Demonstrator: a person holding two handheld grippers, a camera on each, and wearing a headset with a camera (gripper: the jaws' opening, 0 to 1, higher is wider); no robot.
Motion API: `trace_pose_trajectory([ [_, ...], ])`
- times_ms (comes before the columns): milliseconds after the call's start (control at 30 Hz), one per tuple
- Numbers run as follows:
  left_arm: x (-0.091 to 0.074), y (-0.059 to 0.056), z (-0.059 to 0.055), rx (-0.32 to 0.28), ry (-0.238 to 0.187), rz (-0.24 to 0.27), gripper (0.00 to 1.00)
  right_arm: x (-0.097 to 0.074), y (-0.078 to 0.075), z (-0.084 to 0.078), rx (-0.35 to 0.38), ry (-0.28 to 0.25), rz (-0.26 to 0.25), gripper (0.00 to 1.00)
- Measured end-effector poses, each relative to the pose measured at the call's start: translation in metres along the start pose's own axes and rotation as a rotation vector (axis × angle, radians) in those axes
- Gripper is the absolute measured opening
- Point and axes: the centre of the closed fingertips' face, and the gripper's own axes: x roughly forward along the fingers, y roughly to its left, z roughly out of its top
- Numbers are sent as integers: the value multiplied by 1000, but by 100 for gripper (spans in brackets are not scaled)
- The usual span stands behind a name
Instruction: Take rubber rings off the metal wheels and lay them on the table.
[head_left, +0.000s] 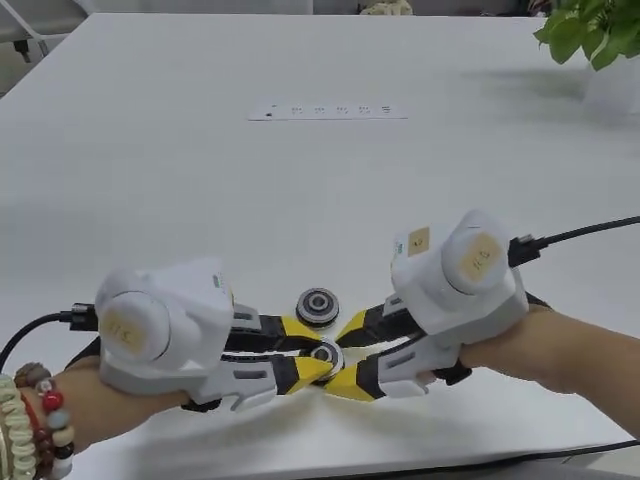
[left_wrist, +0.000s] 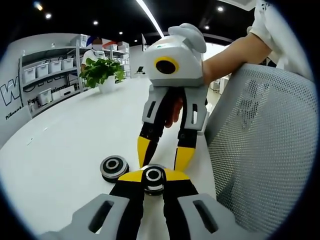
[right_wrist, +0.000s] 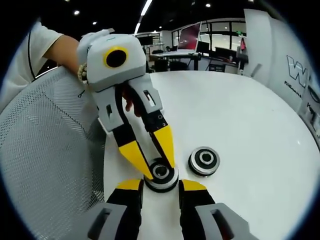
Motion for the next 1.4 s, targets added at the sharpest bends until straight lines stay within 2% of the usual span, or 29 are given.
trace_pose_trajectory([
  [600,1,-4,2,8,-16,7,8,-6,-2,-7,10,19,18,17],
  [667,1,-5,2,26,-17,12,8,-8,-3,-8,19,18,22,14],
  [700,2,-5,3,36,-17,14,8,-9,-4,-12,23,36,18,11],
  [800,2,-4,3,51,-18,15,8,-9,-3,-10,32,25,20,5],
  [933,2,-4,4,63,-19,19,7,-8,-4,-10,25,32,10,3],
  [1100,2,-2,4,66,-20,18,6,-9,-10,-8,26,39,-28,0],
  [1233,1,-2,4,55,-21,7,7,-9,-14,-8,107,39,-40,0],
  [1400,-2,0,1,14,-11,-4,8,-10,-15,-8,153,35,-52,0],
])
